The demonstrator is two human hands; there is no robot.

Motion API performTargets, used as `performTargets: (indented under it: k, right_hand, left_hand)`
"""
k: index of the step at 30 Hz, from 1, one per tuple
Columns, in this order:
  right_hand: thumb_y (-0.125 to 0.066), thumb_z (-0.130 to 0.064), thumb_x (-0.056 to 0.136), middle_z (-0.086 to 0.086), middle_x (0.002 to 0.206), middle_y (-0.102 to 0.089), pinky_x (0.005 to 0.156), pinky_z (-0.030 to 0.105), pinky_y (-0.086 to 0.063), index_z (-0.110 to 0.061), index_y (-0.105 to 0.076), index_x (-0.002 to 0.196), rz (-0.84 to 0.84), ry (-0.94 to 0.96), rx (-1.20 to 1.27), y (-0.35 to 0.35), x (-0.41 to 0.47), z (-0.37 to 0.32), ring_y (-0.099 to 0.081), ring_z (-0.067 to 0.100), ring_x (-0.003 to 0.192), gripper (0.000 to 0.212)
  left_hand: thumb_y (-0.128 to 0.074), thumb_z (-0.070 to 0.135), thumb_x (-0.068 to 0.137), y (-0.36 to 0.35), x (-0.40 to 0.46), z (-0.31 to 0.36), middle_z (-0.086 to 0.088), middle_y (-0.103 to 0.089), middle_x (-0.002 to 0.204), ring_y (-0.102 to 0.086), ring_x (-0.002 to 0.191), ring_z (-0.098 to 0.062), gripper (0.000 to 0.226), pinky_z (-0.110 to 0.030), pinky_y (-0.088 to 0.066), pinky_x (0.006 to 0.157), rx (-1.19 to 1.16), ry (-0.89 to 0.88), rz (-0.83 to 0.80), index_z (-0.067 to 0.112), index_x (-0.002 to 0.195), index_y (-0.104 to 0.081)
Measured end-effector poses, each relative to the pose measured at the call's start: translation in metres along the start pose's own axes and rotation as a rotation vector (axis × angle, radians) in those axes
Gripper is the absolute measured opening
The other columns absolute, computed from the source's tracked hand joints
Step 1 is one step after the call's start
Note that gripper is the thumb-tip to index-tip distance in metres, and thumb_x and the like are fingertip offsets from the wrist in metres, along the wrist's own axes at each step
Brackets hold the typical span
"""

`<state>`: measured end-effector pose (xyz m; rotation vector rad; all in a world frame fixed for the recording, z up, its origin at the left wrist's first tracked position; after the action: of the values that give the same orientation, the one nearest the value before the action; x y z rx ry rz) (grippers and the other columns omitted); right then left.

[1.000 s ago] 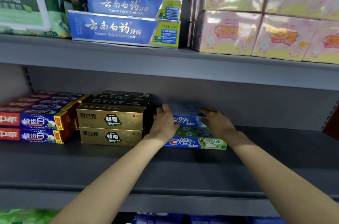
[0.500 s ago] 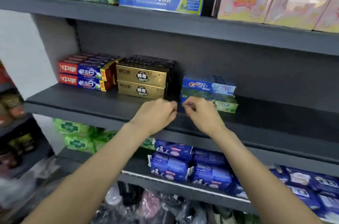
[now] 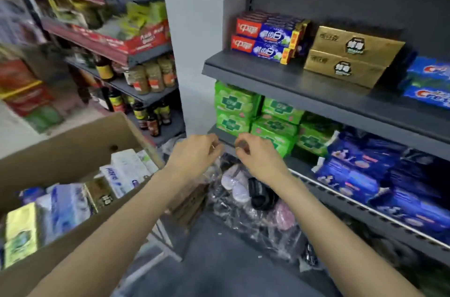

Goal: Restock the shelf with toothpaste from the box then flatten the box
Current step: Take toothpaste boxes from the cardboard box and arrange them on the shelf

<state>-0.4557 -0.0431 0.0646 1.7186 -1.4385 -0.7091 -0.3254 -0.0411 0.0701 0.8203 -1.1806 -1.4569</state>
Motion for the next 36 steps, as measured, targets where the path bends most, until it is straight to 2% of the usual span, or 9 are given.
performTargets:
  k: [4,6,10,18,23,26,28,30,36]
  right_hand:
    - [-0.050,-0.019,0.092,0.003,0.088,-0.064,0.070,0.033,-0.045,-0.016,-0.062,0.105,-0.086,-0.028,0.055,-0.091,0.029,-0.068,-0.062,0.025,0.090,0.018]
    - [-0.050,-0.016,0.091,0.006,0.093,-0.065,0.072,0.031,-0.043,-0.015,-0.063,0.104,-0.110,-0.047,0.087,-0.135,0.042,-0.099,-0.061,0.026,0.094,0.019]
    - [-0.048,-0.012,0.091,0.011,0.105,-0.065,0.080,0.032,-0.045,-0.010,-0.063,0.109,-0.198,-0.080,0.121,-0.216,0.067,-0.153,-0.060,0.028,0.100,0.024]
    - [-0.050,-0.017,0.093,0.018,0.134,-0.046,0.094,0.039,-0.045,-0.006,-0.042,0.134,-0.545,-0.141,0.006,-0.356,0.095,-0.199,-0.048,0.034,0.119,0.043]
    - [-0.060,-0.023,0.088,0.022,0.136,-0.040,0.099,0.042,-0.042,-0.026,-0.022,0.148,-0.693,-0.171,0.003,-0.419,0.081,-0.205,-0.045,0.038,0.122,0.070]
    - [-0.057,-0.031,0.091,0.020,0.139,-0.027,0.105,0.044,-0.037,-0.039,-0.026,0.145,-0.707,-0.151,-0.058,-0.432,0.075,-0.209,-0.034,0.040,0.126,0.063]
    - [-0.055,-0.037,0.092,0.019,0.134,-0.029,0.103,0.042,-0.037,-0.029,-0.042,0.138,-0.697,-0.131,-0.147,-0.435,0.073,-0.213,-0.031,0.039,0.124,0.049]
    - [-0.055,-0.045,0.090,0.019,0.134,-0.027,0.101,0.043,-0.037,-0.019,-0.050,0.129,-0.693,-0.114,-0.255,-0.436,0.069,-0.216,-0.027,0.037,0.123,0.047]
    - [-0.062,-0.055,0.080,0.020,0.138,-0.015,0.098,0.054,-0.040,-0.015,-0.036,0.134,-0.712,-0.170,-0.403,-0.450,0.065,-0.221,-0.019,0.036,0.127,0.072]
  left_hand:
    - [-0.042,0.032,0.099,-0.001,-0.021,-0.120,-0.014,-0.062,0.087,-0.060,0.088,-0.034,0.023,-0.039,-0.045,0.068,0.026,0.038,-0.115,0.015,0.085,-0.049]
    - [-0.040,0.032,0.099,-0.007,-0.029,-0.173,-0.013,-0.064,0.093,-0.059,0.088,-0.031,0.024,-0.040,-0.048,0.071,0.009,0.054,-0.185,0.014,0.085,-0.048]
    - [-0.041,0.034,0.098,-0.024,-0.046,-0.271,-0.007,-0.064,0.108,-0.058,0.099,-0.027,0.028,-0.038,-0.050,0.077,-0.017,0.169,-0.277,0.013,0.106,-0.059]
    - [-0.047,0.030,0.094,-0.069,-0.081,-0.412,-0.013,-0.048,0.134,-0.045,0.123,-0.032,0.042,-0.039,-0.041,0.096,0.127,0.373,-0.505,0.011,0.131,-0.045]
    - [-0.063,0.046,0.085,-0.092,-0.106,-0.459,-0.017,-0.027,0.148,-0.025,0.138,-0.035,0.080,-0.044,-0.031,0.109,0.091,0.442,-0.612,0.008,0.144,-0.023]
    - [-0.067,0.045,0.082,-0.104,-0.108,-0.474,-0.018,-0.031,0.145,-0.033,0.133,-0.038,0.085,-0.045,-0.036,0.106,-0.044,0.503,-0.620,0.011,0.145,-0.021]
    - [-0.069,0.040,0.082,-0.107,-0.106,-0.483,-0.018,-0.039,0.140,-0.041,0.128,-0.037,0.080,-0.041,-0.039,0.103,-0.135,0.517,-0.579,0.012,0.144,-0.026]
    - [-0.071,0.034,0.081,-0.106,-0.105,-0.490,-0.018,-0.046,0.134,-0.047,0.123,-0.034,0.073,-0.038,-0.040,0.099,-0.208,0.534,-0.504,0.013,0.140,-0.034]
    - [-0.074,0.031,0.080,-0.106,-0.112,-0.498,-0.018,-0.047,0.134,-0.039,0.127,-0.034,0.073,-0.039,-0.038,0.099,-0.285,0.572,-0.451,0.010,0.140,-0.038]
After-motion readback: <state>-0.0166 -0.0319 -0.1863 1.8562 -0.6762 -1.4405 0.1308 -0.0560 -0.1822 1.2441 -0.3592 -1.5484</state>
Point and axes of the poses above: each hand's wrist, its own x-axis towards the middle knuckle, its own y-axis out of the back of the hand, z = x × y, the point moved 7 cm from there along x, towards the middle knuckle
